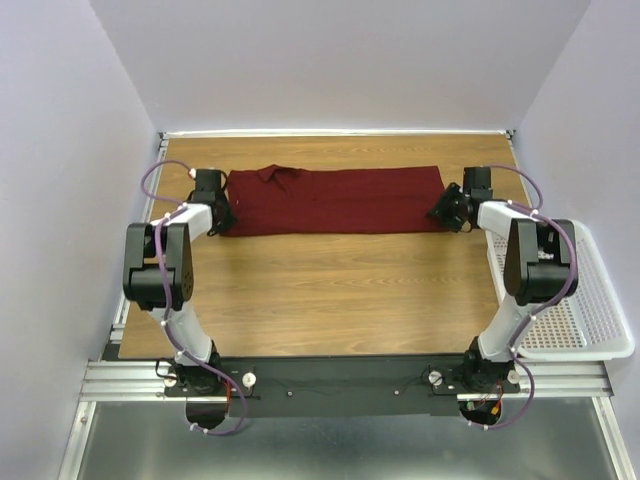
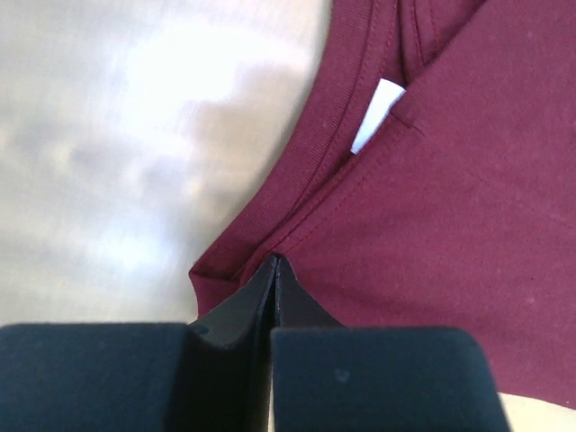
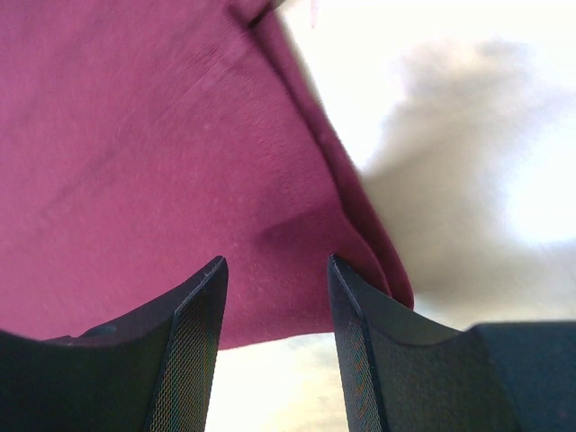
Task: Fold and stack the t-shirts
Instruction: Fold the tshirt
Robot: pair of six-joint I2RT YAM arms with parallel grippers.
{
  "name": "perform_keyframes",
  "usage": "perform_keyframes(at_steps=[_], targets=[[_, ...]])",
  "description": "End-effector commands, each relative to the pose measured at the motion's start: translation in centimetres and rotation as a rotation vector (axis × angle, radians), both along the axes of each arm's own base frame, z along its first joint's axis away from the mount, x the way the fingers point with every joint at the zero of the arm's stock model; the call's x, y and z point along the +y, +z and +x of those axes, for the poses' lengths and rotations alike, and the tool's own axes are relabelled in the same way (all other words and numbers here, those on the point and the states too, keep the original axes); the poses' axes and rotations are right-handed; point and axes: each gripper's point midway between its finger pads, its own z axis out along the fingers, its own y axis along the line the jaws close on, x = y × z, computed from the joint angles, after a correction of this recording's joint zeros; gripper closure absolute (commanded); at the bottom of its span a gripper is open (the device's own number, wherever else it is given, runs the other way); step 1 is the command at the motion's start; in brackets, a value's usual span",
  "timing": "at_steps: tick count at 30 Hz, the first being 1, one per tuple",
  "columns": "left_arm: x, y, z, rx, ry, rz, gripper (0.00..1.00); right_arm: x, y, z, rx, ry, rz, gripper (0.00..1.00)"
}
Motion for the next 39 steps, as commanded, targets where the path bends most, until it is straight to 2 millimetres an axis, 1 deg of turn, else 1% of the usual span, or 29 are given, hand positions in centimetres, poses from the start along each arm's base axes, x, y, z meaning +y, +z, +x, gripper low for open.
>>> perform_keyframes(at_steps=[1, 3, 4, 5, 7, 8, 9, 10, 11, 13, 14, 15, 18, 20, 21, 22, 24, 25, 26, 27, 28, 29, 30, 31, 33, 35, 36, 37, 39], targets=[[0.9, -3.7, -8.8, 0.211, 0.023, -0.037, 0.92, -2.8, -3.1, -5.4, 0.165, -0.103, -0.04, 0.44], [0.6, -3.4, -10.5, 0.209, 0.027, -0.071, 0.92, -3.3, -2.4, -6.4, 0.173, -0.109, -0.066, 0.44], [0.7, -2.0, -10.6, 0.163, 0.031, -0.071, 0.92, -3.3, -2.3, -6.8, 0.179, -0.102, -0.072, 0.44], [0.0, -2.2, -12.1, 0.176, 0.019, -0.1, 0.92, -3.4, -1.8, -7.2, 0.18, -0.083, -0.086, 0.44], [-0.4, -1.0, -12.7, 0.135, 0.024, -0.123, 0.91, -3.3, -0.6, -7.1, 0.154, -0.067, -0.088, 0.44], [-0.5, 0.9, -12.7, 0.073, 0.019, -0.128, 0.88, -3.1, 1.3, -6.4, 0.104, -0.045, -0.09, 0.44], [-0.8, 1.8, -12.7, 0.045, 0.015, -0.138, 0.86, -2.4, 2.3, -6.1, 0.077, -0.015, -0.066, 0.44], [-0.8, 4.1, -12.3, -0.032, 0.025, -0.144, 0.79, -1.9, 3.6, -5.4, 0.039, 0.011, -0.052, 0.44], [-0.8, 5.4, -12.0, -0.074, 0.024, -0.147, 0.74, -0.4, 5.7, -4.4, -0.024, 0.079, -0.021, 0.44], [-1.2, 8.1, -11.2, -0.165, 0.019, -0.17, 0.64, 1.5, 8.0, -3.4, -0.088, 0.158, -0.004, 0.44], [-1.5, 10.4, -10.5, -0.237, 0.011, -0.188, 0.56, 3.5, 8.8, -3.1, -0.112, 0.227, 0.0, 0.44], [-1.7, 11.6, -9.8, -0.285, 0.004, -0.198, 0.52, 5.4, 10.8, -2.1, -0.173, 0.292, 0.032, 0.44], [-2.7, 13.7, -7.9, -0.372, -0.034, -0.252, 0.48, 10.6, 12.0, -0.9, -0.232, 0.429, 0.103, 0.45], [-3.6, 12.8, -6.8, -0.348, -0.069, -0.299, 0.48, 14.8, 13.4, -0.1, -0.293, 0.534, 0.152, 0.48], [-4.2, 12.9, -6.0, -0.362, -0.09, -0.327, 0.48, 16.3, 12.0, 0.1, -0.267, 0.571, 0.178, 0.49], [-4.3, 11.7, -5.3, -0.335, -0.091, -0.34, 0.49, 18.4, 13.0, 0.6, -0.298, 0.62, 0.195, 0.51], [-4.6, 11.3, -4.0, -0.34, -0.104, -0.36, 0.5, 20.9, 13.1, 1.3, -0.326, 0.68, 0.23, 0.53], [-4.7, 11.0, -3.6, -0.335, -0.11, -0.364, 0.5, 21.9, 11.6, 1.8, -0.307, 0.695, 0.237, 0.53], [-4.7, 10.3, -2.9, -0.316, -0.108, -0.365, 0.5, 23.6, 12.1, 2.4, -0.343, 0.73, 0.251, 0.54], [-4.6, 10.4, -2.1, -0.329, -0.11, -0.364, 0.5, 24.3, 11.6, 2.8, -0.341, 0.737, 0.255, 0.55], [-4.6, 9.3, -1.8, -0.303, -0.112, -0.366, 0.5, 25.3, 9.3, 3.0, -0.298, 0.757, 0.279, 0.55], [-4.7, 9.6, -1.0, -0.31, -0.118, -0.366, 0.5, 26.8, 10.2, 3.8, -0.332, 0.781, 0.296, 0.56], [-4.7, 9.2, -0.7, -0.302, -0.118, -0.368, 0.5, 27.6, 9.9, 4.2, -0.336, 0.794, 0.305, 0.57], [-4.8, 8.1, -0.4, -0.276, -0.118, -0.379, 0.5, 28.5, 9.3, 4.4, -0.331, 0.815, 0.322, 0.57], [-5.0, 7.9, 0.4, -0.268, -0.12, -0.391, 0.5, 30.6, 7.6, 5.3, -0.319, 0.845, 0.342, 0.57], [-5.4, 6.9, 1.0, -0.243, -0.13, -0.413, 0.51, 31.8, 6.8, 5.6, -0.313, 0.866, 0.359, 0.59], [-5.5, 6.7, 1.2, -0.238, -0.128, -0.419, 0.51, 32.7, 4.6, 5.6, -0.278, 0.87, 0.366, 0.6], [-5.5, 6.2, 1.5, -0.226, -0.126, -0.424, 0.51, 33.4, 5.3, 6.2, -0.301, 0.884, 0.378, 0.61], [-5.6, 5.9, 1.8, -0.22, -0.127, -0.426, 0.52, 34.6, 4.8, 7.0, -0.32, 0.902, 0.406, 0.62]])
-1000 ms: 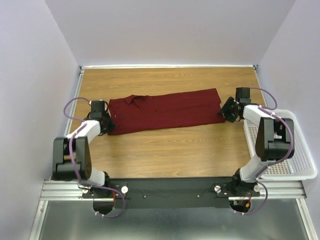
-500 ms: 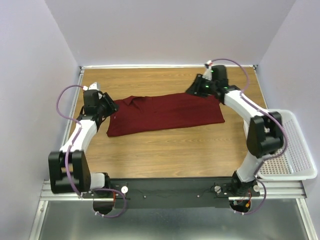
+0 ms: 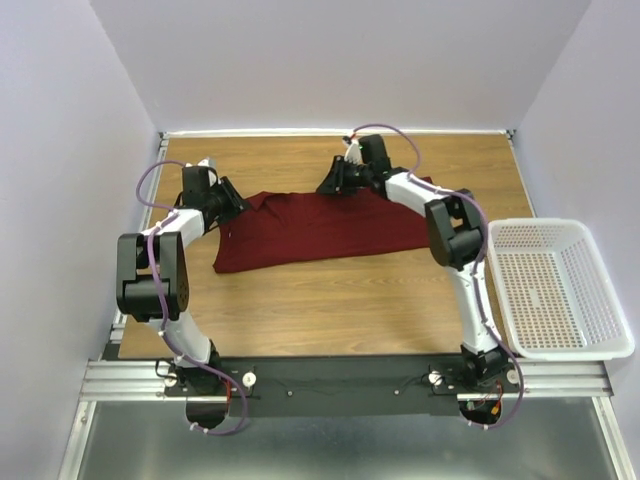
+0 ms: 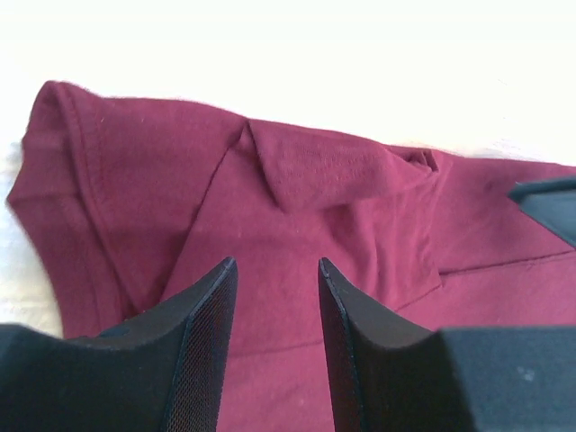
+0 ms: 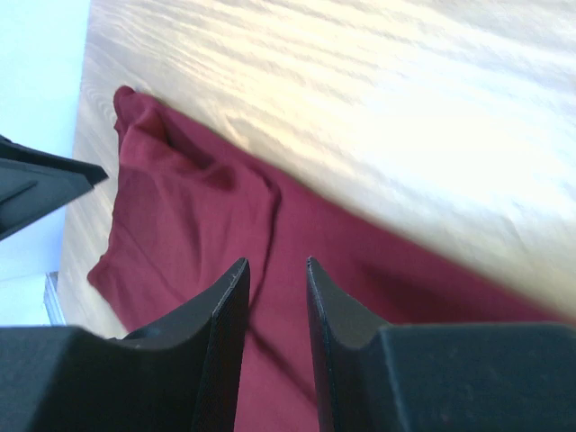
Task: Fold and stack the t-shirts
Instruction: Fold the tshirt
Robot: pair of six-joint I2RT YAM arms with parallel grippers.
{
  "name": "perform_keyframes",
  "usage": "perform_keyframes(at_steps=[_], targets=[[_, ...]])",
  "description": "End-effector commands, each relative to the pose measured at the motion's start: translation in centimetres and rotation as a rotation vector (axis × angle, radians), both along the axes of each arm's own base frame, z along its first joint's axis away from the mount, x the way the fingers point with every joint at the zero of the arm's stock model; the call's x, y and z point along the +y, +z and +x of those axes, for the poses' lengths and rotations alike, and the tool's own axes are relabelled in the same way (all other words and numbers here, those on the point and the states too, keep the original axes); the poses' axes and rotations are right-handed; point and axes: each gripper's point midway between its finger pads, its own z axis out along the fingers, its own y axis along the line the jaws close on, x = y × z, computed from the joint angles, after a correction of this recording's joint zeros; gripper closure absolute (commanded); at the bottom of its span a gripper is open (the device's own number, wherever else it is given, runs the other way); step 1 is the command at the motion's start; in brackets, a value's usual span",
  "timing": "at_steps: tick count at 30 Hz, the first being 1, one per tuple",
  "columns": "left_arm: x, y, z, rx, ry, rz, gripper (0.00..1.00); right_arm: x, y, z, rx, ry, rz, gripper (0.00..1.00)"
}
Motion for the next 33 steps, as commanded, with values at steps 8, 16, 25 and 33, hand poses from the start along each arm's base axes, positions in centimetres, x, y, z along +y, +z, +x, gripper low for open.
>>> perform_keyframes(at_steps=[8, 16, 25, 33], targets=[[-1.0, -1.3, 2.1, 0.02, -0.027, -0.051, 0.52, 5.5, -2.1, 0.8, 0.003, 0.131, 0.129, 0.63], [-1.9, -2.1, 2.9, 0.034, -0.039, -0.056, 0.54, 6.6, -3.3, 0.4, 0.032, 0.148, 0.152, 0.63], [-2.6, -2.4, 3.7, 0.039, -0.052, -0.067, 0.54, 7.1, -4.0, 0.4, 0.057, 0.15, 0.187, 0.69], [-3.0, -3.1, 4.1, 0.051, -0.056, -0.065, 0.55, 7.2, -3.7, 0.4, 0.046, 0.157, 0.198, 0.82]])
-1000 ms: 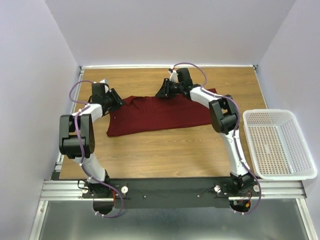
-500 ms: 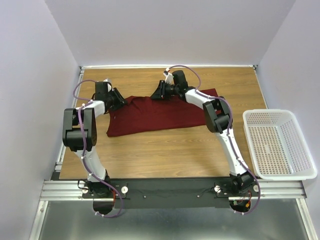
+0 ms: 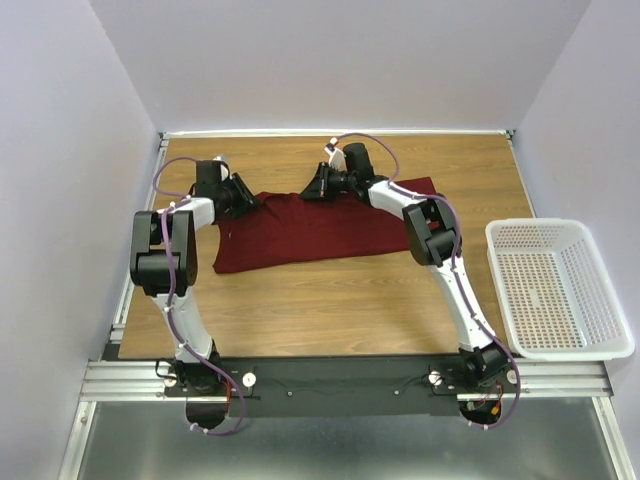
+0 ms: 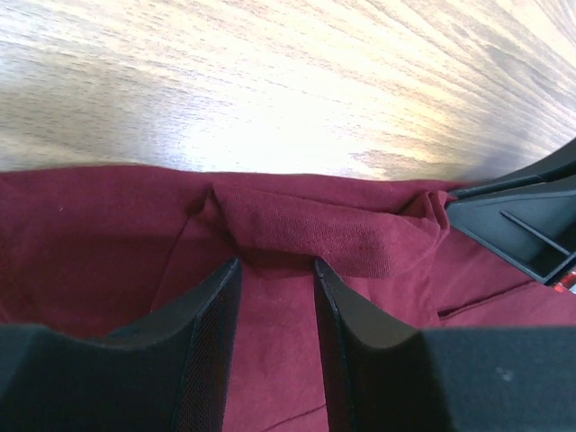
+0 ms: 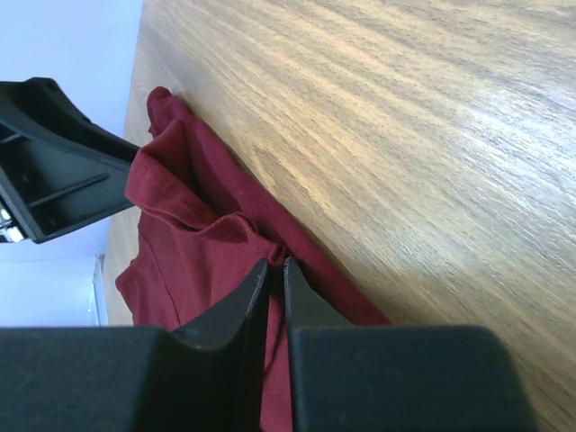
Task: Fold and stack the t-shirts
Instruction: Fold the tshirt
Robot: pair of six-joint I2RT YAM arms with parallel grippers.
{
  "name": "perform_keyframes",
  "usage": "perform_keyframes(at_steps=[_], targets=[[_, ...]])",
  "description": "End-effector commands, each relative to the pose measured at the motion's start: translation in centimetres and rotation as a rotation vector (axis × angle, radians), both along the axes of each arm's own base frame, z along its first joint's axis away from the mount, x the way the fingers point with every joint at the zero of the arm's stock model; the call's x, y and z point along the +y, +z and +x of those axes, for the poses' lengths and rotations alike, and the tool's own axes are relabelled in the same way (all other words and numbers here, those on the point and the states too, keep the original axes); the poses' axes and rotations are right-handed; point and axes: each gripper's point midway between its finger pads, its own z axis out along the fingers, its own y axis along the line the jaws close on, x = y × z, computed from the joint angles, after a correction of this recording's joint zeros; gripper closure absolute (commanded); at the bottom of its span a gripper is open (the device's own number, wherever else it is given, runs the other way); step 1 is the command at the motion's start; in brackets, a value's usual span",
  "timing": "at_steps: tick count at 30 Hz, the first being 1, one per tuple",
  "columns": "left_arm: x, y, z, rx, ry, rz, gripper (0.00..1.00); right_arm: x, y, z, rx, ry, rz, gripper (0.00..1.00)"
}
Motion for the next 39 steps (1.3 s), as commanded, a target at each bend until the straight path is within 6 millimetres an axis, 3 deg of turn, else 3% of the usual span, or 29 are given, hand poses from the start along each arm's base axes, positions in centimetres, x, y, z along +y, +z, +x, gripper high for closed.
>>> perform_keyframes(at_steps=[1, 15, 16, 17, 22, 26, 35, 38, 39], targets=[[-0.5, -0.2, 0.6, -0.003, -0.01, -0.015, 0.55, 1.0, -0.3, -0.4, -0.006, 0.035, 0.026, 0.83], [0.0, -1.2, 1.2, 0.028, 0.028, 0.004, 0.57, 0.8, -0.3, -0.5, -0.009, 0.034, 0.027, 0.87], [-1.4, -1.3, 1.0, 0.029, -0.001, 0.004, 0.58, 0.9, -0.3, -0.6, -0.01, 0.036, 0.028, 0.87], [-1.5, -1.3, 1.0, 0.03, -0.002, 0.003, 0.68, 0.8, -0.3, -0.5, -0.01, 0.034, 0.028, 0.87], [-1.5, -1.2, 1.1, 0.027, -0.001, 0.005, 0.85, 0.9, 0.0, -0.5, -0.02, 0.037, 0.03, 0.87], [-1.5, -0.5, 1.3, 0.008, -0.008, 0.012, 1.0, 0.8, 0.1, -0.6, -0.024, 0.039, 0.025, 0.87], [0.2, 3.8, 1.4, -0.035, -0.022, 0.138, 1.0, -0.2, 2.9, -1.0, -0.111, 0.021, -0.01, 0.87], [0.6, 4.5, 0.8, -0.024, -0.052, 0.156, 1.0, -0.6, 4.6, -1.2, -0.156, 0.017, -0.018, 0.87], [0.7, 4.4, 0.5, -0.015, -0.055, 0.159, 1.0, -0.9, 4.3, -1.5, -0.154, 0.015, -0.029, 0.87]])
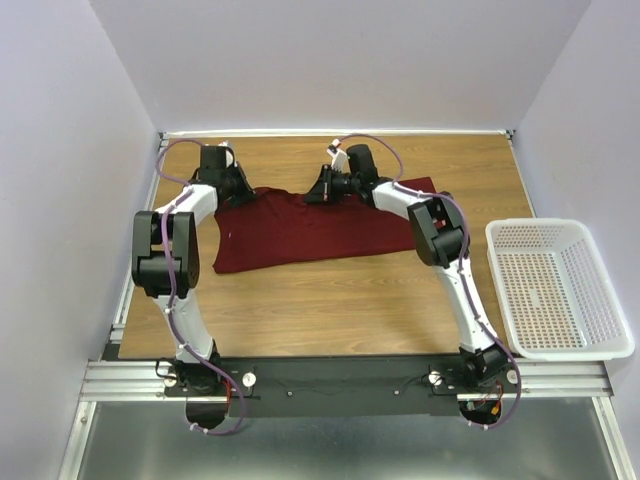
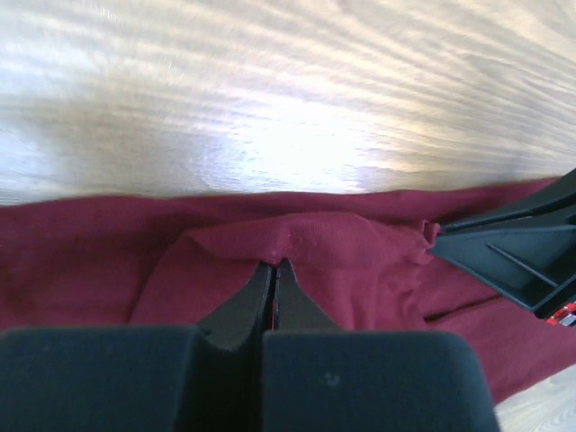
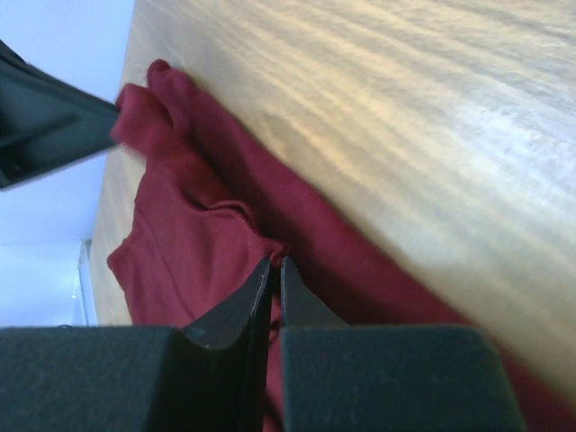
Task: Fold and stack the t-shirts
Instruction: Fold the tshirt
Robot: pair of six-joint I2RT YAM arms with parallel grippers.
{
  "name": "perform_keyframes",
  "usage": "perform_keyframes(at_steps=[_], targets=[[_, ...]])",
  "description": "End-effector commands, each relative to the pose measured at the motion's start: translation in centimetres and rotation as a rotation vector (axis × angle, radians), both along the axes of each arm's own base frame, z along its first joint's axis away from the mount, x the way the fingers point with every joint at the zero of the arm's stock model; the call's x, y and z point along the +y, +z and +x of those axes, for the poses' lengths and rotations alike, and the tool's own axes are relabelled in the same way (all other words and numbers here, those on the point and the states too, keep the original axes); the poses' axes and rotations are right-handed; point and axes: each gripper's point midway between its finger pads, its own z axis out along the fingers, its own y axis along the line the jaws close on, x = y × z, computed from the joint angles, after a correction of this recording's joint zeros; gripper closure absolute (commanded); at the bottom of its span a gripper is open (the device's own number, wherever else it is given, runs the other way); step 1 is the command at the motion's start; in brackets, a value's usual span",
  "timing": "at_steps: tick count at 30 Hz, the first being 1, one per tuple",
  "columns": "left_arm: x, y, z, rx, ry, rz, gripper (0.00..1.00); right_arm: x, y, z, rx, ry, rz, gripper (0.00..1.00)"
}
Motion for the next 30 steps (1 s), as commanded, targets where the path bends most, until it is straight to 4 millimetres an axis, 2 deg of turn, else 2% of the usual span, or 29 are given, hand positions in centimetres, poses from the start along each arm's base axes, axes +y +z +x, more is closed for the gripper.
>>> perform_keyframes(at_steps=[1, 2, 3, 4, 8, 14, 21, 27, 30], targets=[[1.4, 2.2, -1.0, -0.007, -0.022, 0.07, 1.0, -0.1, 4.3, -0.2, -0.136, 0.0, -0.012, 0.87], [1.4, 2.3, -1.4, -0.007, -0.025, 0.069, 1.0, -0.4, 5.1, -0.1, -0.157, -0.009, -0.017, 0.87], [1.4, 1.9, -1.9, 0.006, -0.027, 0.068, 1.0, -0.6, 4.9, -0.3, -0.166, -0.005, -0.03, 0.87], [2.6, 1.8, -2.1, 0.013, -0.004, 0.063, 1.0, -0.7, 5.1, -0.4, -0.166, -0.007, -0.031, 0.87], [3.0, 1.5, -2.9, 0.035, -0.008, 0.053, 1.0, -0.9, 4.8, -1.2, -0.165, 0.02, -0.039, 0.87], [2.6, 1.2, -3.7, 0.052, -0.035, 0.035, 1.0, -1.1, 3.9, -2.5, -0.163, 0.055, -0.061, 0.87], [2.5, 0.0, -4.9, 0.091, -0.047, 0.017, 1.0, -1.1, 2.7, -3.7, -0.177, 0.083, -0.128, 0.85], [2.7, 0.0, -5.3, 0.095, -0.052, 0.025, 1.0, -1.2, 2.7, -3.8, -0.228, 0.067, -0.202, 0.83], [2.7, -0.2, -5.8, 0.105, -0.059, 0.028, 1.0, -2.0, 2.6, -4.0, -0.238, 0.044, -0.267, 0.83]])
